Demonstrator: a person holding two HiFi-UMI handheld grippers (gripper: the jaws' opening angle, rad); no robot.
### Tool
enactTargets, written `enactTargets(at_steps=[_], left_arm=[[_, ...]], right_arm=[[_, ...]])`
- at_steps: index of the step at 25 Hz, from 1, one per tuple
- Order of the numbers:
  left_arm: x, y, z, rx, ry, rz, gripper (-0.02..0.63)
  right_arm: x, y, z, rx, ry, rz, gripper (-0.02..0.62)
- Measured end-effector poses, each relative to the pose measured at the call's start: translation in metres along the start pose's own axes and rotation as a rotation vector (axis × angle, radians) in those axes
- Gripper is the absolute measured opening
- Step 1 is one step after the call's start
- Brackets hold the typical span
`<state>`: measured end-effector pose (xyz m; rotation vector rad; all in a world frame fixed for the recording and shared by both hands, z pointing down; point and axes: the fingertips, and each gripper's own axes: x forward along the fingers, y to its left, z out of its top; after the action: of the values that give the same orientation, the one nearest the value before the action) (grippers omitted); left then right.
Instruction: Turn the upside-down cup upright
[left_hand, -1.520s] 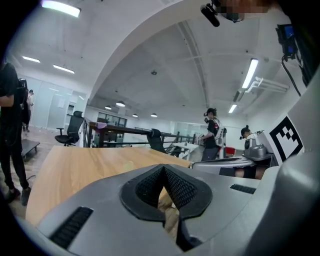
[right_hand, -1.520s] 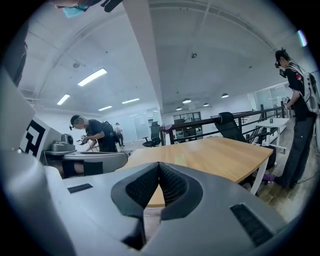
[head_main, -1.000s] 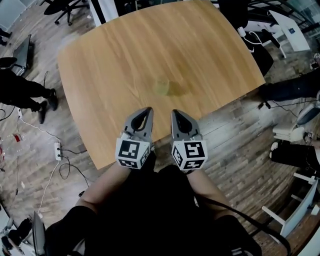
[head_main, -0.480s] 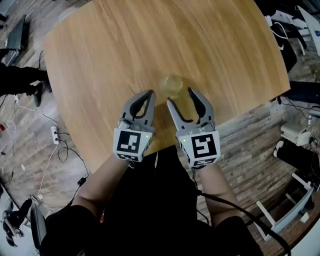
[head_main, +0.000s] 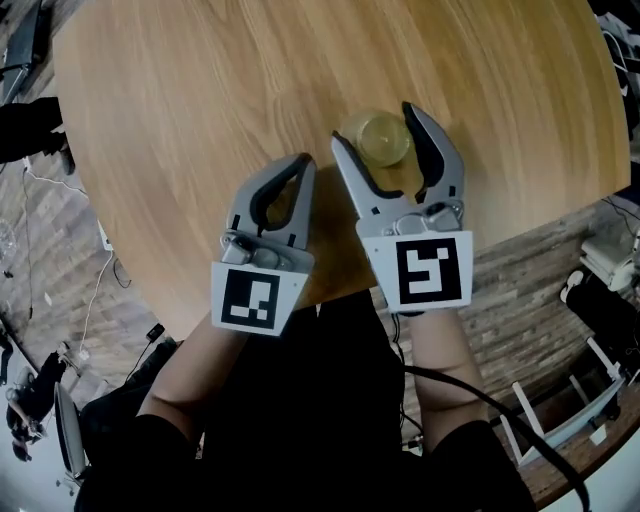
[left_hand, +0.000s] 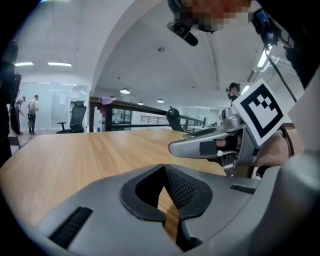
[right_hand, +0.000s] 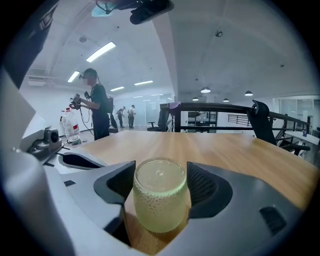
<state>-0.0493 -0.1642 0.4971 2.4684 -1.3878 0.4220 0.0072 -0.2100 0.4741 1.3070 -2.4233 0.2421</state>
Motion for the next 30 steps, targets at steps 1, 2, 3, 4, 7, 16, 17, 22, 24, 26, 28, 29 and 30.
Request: enactTargets(at_steps=[1,2,3,4,7,16,17,22,24,26,28,29,30], left_arm=[[0.000,-0.004,-0.002,0.013,0.003,-0.003,0.008],[0.000,-0.007,-0.003,0.029,0.006,-0.008,0.008],[-0.001,-0.009,-0.005,0.045,0.008,-0.014,0.008],[-0.001,-0.010,-0.006,0.059,0.006,-0.021,0.008],[0.002,-0.014,-0.003,0.113,-0.017,-0.048,0.008],[0.013,-0.052,0.011,0.121,-0.084,-0.267,0.265],[0.015,-0.056,0.011,0.084,-0.086,-0.289,0.291],[0.018,-0.069,0.010,-0.091,-0.078,-0.415,0.333],[0.018,-0.071,0.012,-0.083,-0.087,-0.454,0.322],[0.016,-0.071,0.012,-0.044,-0.098,-0.464,0.205],[0.014,-0.074,0.011,-0.026,-0.102,-0.474,0.151],[0.014,-0.076,0.011,-0.024,-0.104,-0.482,0.145],[0.012,-0.078,0.011,-0.023,-0.108,-0.490,0.138]], right_arm=[[-0.001,-0.002,-0.001,-0.001,0.000,0.006,0.275],[-0.002,-0.003,-0.002,0.001,0.000,0.011,0.275],[-0.004,-0.003,-0.002,0.006,-0.001,0.014,0.275],[-0.005,-0.004,-0.001,0.013,-0.005,0.012,0.275],[-0.013,-0.010,0.011,0.033,-0.036,-0.004,0.275],[-0.043,-0.006,0.060,0.123,-0.150,0.055,0.275],[-0.047,-0.005,0.061,0.137,-0.160,0.067,0.275],[-0.058,-0.004,0.058,0.180,-0.185,0.118,0.275],[-0.059,-0.005,0.056,0.191,-0.189,0.125,0.275],[-0.061,-0.007,0.053,0.199,-0.191,0.119,0.275],[-0.064,-0.010,0.052,0.218,-0.201,0.112,0.275],[-0.065,-0.012,0.051,0.230,-0.207,0.111,0.275],[-0.067,-0.013,0.051,0.243,-0.214,0.113,0.275]])
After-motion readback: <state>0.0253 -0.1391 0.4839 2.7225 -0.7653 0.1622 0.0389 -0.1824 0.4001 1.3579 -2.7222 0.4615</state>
